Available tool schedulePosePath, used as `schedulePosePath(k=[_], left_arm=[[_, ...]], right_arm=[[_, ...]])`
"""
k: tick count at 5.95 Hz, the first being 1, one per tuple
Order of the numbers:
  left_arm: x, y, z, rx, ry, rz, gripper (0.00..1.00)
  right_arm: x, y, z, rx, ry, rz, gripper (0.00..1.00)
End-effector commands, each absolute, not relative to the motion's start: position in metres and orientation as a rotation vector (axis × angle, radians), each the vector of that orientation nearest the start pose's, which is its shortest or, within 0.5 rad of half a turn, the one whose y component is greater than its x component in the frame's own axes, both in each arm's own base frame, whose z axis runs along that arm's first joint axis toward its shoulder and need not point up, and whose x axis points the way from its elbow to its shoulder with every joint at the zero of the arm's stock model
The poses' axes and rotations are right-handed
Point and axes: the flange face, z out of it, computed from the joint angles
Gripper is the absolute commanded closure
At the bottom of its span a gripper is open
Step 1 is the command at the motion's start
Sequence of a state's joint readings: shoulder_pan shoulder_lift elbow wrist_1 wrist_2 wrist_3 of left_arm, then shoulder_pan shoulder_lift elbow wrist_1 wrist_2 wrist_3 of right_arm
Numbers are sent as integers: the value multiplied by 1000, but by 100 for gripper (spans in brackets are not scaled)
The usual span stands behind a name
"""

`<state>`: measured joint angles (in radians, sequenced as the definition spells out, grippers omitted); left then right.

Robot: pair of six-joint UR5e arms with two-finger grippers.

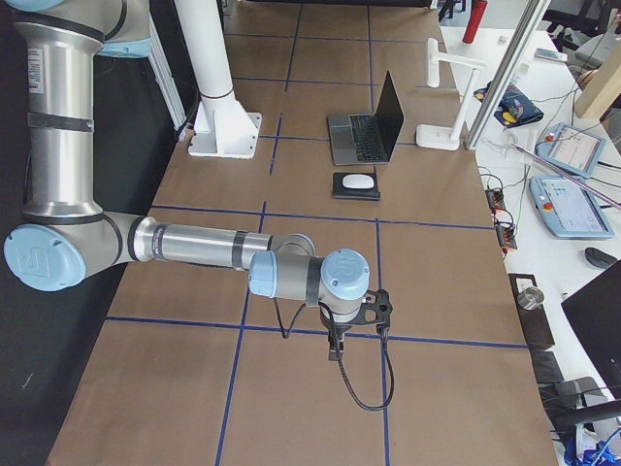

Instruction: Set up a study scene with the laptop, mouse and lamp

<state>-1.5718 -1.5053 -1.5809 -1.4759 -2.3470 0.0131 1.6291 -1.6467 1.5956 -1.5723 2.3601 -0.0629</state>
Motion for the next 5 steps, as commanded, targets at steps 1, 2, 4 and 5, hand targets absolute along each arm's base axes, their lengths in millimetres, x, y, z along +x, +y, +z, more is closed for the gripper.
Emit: schedulePosePath(k=[1, 2, 4, 5], left_arm=[[-64, -455, 688, -104, 776, -32, 0], [-64, -458, 682, -89, 775, -25, 0], [-65, -463, 664, -33, 770, -3, 0], [-64, -465, 661, -29, 769, 2, 0]], right_arm=[[92, -448, 684, -5, -795, 27, 0], [95, -448, 683, -1, -795, 33, 0], [99, -446, 684, 1, -793, 42, 0], [104, -444, 685, 3, -795, 53, 0]])
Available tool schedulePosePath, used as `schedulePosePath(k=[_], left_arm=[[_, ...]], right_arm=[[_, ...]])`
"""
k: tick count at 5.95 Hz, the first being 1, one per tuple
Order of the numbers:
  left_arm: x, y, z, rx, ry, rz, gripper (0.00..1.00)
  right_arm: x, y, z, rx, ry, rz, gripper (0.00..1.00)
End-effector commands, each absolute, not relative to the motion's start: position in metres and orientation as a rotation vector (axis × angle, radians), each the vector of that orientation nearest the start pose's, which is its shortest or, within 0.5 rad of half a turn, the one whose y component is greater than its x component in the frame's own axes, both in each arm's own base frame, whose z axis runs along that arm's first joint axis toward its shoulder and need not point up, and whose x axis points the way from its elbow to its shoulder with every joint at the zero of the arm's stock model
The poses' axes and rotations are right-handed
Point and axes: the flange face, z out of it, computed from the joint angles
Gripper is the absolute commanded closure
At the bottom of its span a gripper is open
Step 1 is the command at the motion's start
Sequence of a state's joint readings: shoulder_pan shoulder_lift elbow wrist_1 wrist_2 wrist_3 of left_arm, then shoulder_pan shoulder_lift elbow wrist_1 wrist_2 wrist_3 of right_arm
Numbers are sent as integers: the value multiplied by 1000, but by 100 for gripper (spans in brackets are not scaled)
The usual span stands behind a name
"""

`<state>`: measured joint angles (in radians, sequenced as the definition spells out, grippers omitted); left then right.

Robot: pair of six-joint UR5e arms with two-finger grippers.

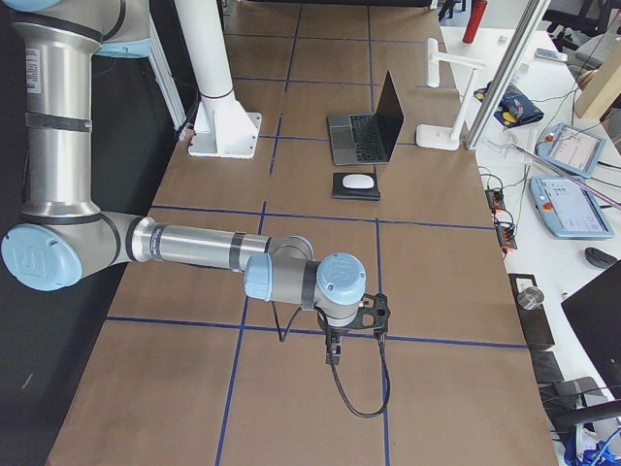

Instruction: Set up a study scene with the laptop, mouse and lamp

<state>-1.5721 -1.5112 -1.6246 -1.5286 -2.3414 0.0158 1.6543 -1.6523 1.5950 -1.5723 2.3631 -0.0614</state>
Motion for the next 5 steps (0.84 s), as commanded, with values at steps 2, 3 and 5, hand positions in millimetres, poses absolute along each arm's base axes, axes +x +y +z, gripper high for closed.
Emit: schedulePosePath(k=[2, 3, 5], left_arm=[[-63, -464, 669, -4, 770, 84, 0], [-63, -464, 670, 0, 773, 95, 0], [-62, -465, 670, -5, 773, 89, 0]], right_arm=[[107, -443, 685, 6, -795, 61, 0], [108, -443, 686, 6, -795, 64, 0], [109, -442, 687, 4, -792, 65, 0]])
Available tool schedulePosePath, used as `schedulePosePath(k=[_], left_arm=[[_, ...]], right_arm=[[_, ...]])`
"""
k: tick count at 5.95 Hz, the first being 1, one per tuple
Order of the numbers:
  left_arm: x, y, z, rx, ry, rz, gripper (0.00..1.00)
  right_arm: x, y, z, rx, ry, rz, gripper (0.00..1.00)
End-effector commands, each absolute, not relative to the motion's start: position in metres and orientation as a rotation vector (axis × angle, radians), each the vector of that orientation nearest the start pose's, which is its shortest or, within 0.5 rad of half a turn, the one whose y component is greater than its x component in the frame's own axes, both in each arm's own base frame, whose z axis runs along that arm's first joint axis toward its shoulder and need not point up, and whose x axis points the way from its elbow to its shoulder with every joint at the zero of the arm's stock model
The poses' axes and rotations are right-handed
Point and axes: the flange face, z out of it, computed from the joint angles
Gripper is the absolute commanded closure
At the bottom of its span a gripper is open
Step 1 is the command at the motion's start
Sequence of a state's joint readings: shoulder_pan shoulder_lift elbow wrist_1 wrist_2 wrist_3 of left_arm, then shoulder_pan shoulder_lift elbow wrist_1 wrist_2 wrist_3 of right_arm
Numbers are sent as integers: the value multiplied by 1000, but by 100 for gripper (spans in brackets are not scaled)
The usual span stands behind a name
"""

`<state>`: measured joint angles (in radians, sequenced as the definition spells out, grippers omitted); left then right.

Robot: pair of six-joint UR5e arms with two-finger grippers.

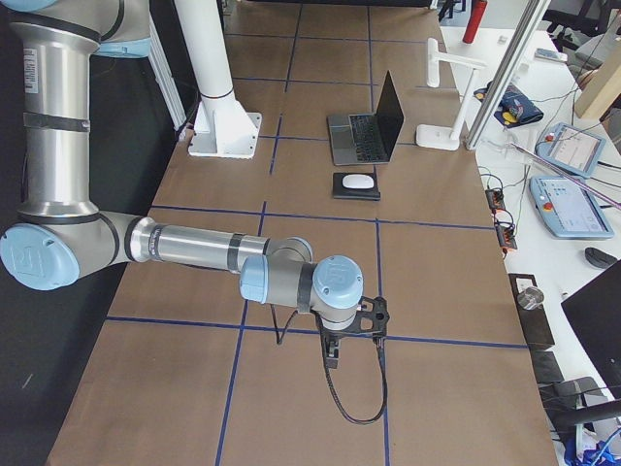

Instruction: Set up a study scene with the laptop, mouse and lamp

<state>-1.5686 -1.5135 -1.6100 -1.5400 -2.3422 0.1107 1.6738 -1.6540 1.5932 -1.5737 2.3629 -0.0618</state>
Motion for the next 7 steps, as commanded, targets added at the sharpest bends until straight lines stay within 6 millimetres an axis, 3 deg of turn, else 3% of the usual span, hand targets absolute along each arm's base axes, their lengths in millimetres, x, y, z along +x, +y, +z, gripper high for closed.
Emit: schedulePosePath(k=[1, 7], left_arm=[[-62, -464, 670, -5, 775, 89, 0], [-62, -464, 669, -4, 775, 89, 0]], right_arm=[[112, -440, 688, 2, -797, 78, 0], [105, -443, 689, -8, -797, 72, 0]])
